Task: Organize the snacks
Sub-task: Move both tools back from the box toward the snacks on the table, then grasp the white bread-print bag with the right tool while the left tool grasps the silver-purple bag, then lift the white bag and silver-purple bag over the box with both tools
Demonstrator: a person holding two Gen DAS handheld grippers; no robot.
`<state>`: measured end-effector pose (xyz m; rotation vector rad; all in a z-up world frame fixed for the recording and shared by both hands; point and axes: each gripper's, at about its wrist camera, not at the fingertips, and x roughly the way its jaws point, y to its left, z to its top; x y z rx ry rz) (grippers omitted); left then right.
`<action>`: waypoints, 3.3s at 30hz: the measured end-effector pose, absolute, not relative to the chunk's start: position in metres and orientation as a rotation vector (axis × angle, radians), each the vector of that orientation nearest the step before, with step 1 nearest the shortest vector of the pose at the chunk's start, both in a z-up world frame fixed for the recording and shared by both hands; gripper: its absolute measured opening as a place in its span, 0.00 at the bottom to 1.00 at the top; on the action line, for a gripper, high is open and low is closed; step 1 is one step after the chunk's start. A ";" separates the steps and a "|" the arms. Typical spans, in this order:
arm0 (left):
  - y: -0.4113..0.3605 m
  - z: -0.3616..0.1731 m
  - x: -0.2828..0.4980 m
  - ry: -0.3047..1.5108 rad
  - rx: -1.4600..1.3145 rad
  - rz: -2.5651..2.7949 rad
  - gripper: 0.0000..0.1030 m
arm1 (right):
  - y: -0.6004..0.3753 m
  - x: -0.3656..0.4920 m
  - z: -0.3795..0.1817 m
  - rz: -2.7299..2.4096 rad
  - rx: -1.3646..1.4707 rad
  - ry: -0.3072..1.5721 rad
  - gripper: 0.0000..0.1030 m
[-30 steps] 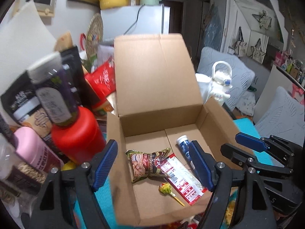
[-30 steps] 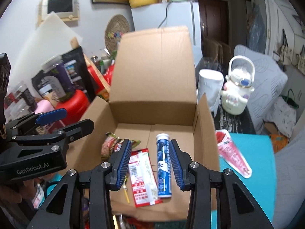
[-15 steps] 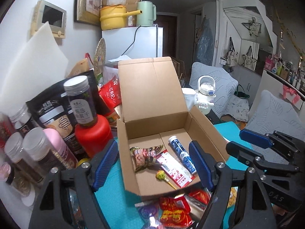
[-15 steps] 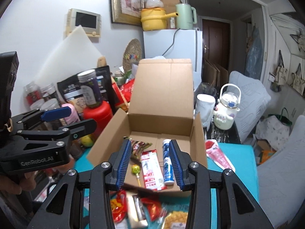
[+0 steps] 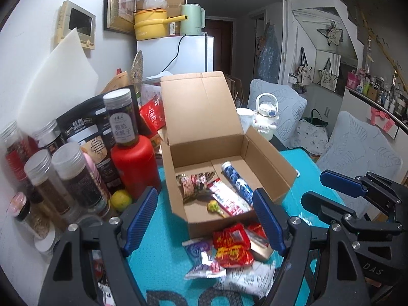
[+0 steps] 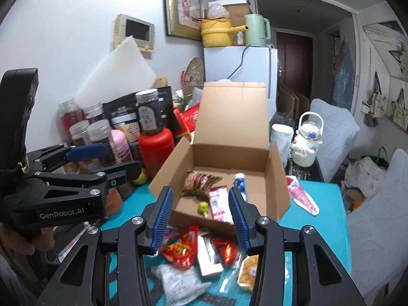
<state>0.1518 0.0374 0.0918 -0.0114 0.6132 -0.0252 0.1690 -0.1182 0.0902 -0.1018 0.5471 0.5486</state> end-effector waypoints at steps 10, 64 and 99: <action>0.046 0.072 0.131 0.660 -0.007 -0.027 0.75 | -0.112 0.149 0.060 0.578 -0.070 0.623 0.48; 0.063 -0.097 0.201 1.032 -0.099 -0.109 0.35 | -0.087 0.182 -0.096 0.637 -0.203 0.980 0.76; 0.019 -0.098 0.089 1.100 -0.019 -0.196 0.34 | -0.164 0.090 -0.085 0.486 -0.065 1.008 0.61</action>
